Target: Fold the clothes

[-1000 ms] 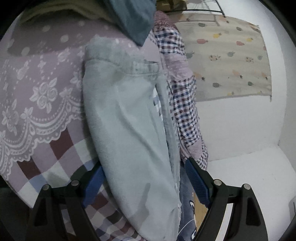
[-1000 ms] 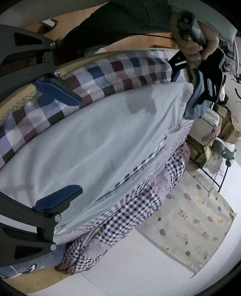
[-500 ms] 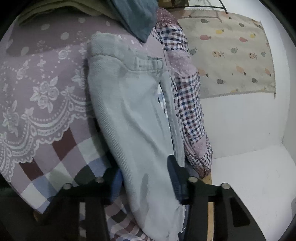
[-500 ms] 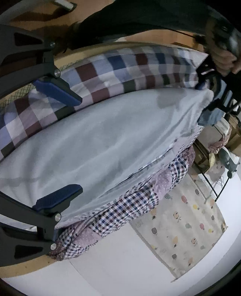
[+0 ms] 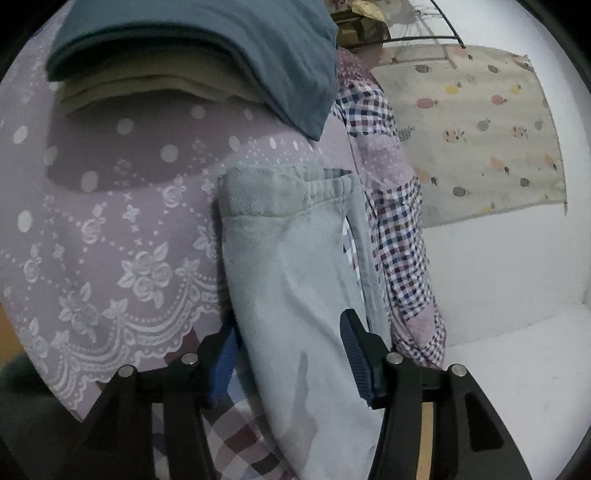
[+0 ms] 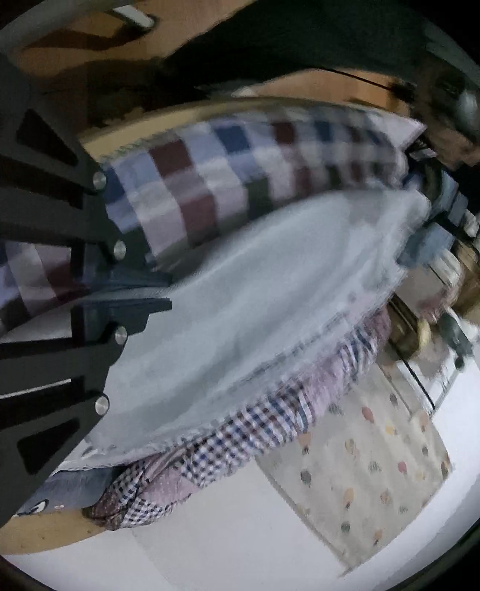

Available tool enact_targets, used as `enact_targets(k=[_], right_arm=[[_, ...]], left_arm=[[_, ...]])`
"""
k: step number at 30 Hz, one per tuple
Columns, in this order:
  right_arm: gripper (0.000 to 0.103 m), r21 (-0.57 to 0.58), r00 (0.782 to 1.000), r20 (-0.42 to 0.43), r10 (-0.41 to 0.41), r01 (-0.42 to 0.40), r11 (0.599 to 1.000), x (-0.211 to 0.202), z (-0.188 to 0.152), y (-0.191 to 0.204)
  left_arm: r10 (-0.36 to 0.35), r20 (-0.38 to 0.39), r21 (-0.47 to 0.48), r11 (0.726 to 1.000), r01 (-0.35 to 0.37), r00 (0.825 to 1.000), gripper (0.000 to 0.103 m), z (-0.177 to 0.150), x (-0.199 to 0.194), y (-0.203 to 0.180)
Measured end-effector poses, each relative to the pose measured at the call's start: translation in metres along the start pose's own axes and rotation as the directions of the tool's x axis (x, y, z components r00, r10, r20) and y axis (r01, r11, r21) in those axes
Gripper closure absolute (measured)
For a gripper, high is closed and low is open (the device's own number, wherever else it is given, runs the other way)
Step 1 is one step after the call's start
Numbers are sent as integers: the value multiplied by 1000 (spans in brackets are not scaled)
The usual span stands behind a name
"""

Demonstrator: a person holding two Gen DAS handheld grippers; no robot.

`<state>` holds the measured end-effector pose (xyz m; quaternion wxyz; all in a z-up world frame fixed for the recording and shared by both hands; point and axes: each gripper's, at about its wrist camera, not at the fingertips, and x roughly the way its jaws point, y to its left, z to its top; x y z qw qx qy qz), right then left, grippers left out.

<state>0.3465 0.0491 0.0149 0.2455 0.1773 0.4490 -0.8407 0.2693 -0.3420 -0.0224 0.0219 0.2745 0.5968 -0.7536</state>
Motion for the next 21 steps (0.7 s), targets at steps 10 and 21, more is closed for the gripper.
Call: enact_targets(k=[10,21], right_arm=[[92,-24,1000,-11,-9,9,1000,5,0,6],[50,-142,997,-39,-64,58,988,20,-6,36]], left_arm=[[-83,-7,66,994,83,997,100,5,6,-15],[-230,16,111,968,227,973,101,15,-2,-44]])
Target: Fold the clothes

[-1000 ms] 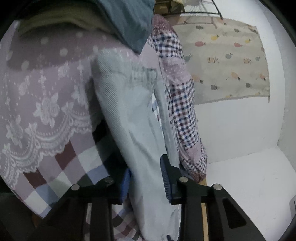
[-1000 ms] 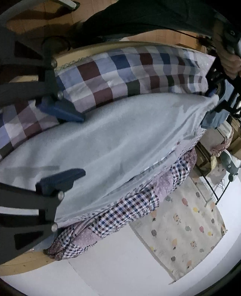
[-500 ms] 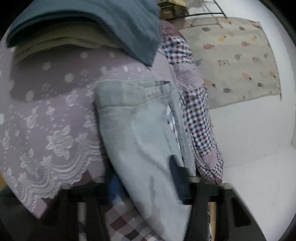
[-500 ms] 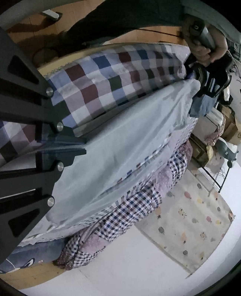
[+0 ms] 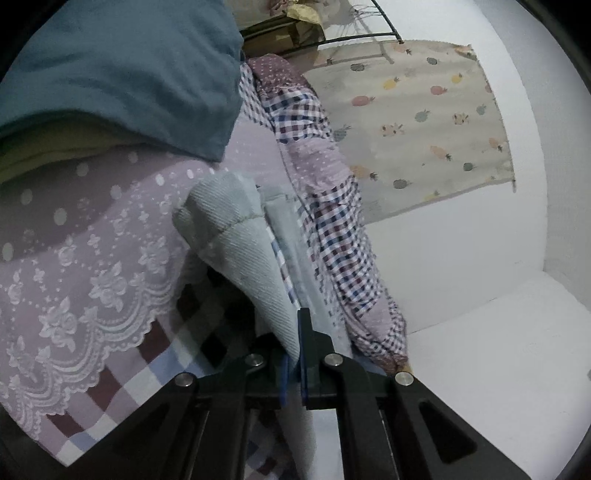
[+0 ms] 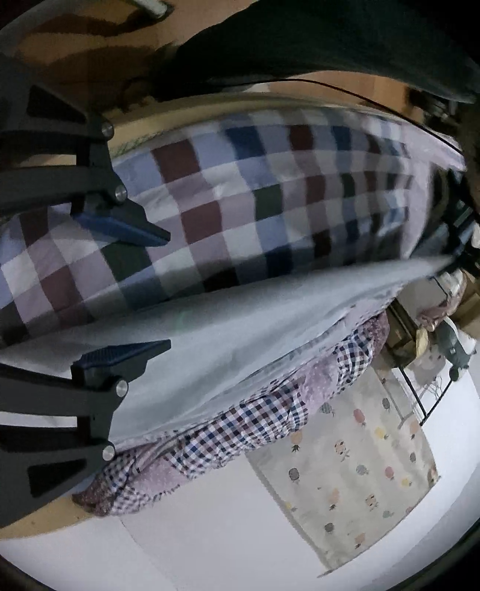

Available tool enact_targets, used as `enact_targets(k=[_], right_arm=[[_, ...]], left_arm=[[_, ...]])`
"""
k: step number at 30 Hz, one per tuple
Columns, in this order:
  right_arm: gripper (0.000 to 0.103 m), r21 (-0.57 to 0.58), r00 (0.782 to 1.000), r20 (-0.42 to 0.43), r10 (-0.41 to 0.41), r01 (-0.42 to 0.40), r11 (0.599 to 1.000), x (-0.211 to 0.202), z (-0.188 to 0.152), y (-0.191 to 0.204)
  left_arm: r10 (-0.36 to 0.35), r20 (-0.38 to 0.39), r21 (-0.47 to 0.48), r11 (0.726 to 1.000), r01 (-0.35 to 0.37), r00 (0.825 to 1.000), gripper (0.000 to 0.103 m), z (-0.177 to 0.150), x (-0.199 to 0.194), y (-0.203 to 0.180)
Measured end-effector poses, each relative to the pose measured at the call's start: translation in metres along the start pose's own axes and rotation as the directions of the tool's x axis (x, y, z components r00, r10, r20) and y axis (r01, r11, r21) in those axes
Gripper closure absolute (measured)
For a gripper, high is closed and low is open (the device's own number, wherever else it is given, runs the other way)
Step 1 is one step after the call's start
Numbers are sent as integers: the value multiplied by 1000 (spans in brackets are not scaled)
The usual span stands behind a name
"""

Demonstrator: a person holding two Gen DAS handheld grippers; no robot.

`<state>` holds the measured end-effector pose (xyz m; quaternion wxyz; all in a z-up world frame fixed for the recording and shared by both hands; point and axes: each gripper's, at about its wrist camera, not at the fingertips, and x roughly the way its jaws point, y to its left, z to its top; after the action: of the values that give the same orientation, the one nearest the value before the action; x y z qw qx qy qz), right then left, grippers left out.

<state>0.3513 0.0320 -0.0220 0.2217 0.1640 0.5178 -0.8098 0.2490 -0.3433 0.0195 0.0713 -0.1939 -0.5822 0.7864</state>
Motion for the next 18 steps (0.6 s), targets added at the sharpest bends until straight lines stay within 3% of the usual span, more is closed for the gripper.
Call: enact_targets(k=[6,9,11,14,18], right_arm=[[48,42,994,-88,-61,65,997,14,-17,-27],[45,0,989,-108,-106,107,994,9,-31,-34],[44,-37,980,-130,-148,144,989,7,-45,-41],[44,-6,967,-192,-167,170,986,6,-71,-60],[44,-45,936,-270,-225,221,974,3,-111,-76]], left_arm=[[-27,24,-17,999,27,999,101,10,-8,-1],[-32,49,-54,998,35,998,101,16,-10,3],[-36,64,-82,996,41,997,101,18,-13,6],[-36,77,-93,995,43,996,101,19,-18,7],[-33,88,-95,995,41,996,101,19,-18,4]])
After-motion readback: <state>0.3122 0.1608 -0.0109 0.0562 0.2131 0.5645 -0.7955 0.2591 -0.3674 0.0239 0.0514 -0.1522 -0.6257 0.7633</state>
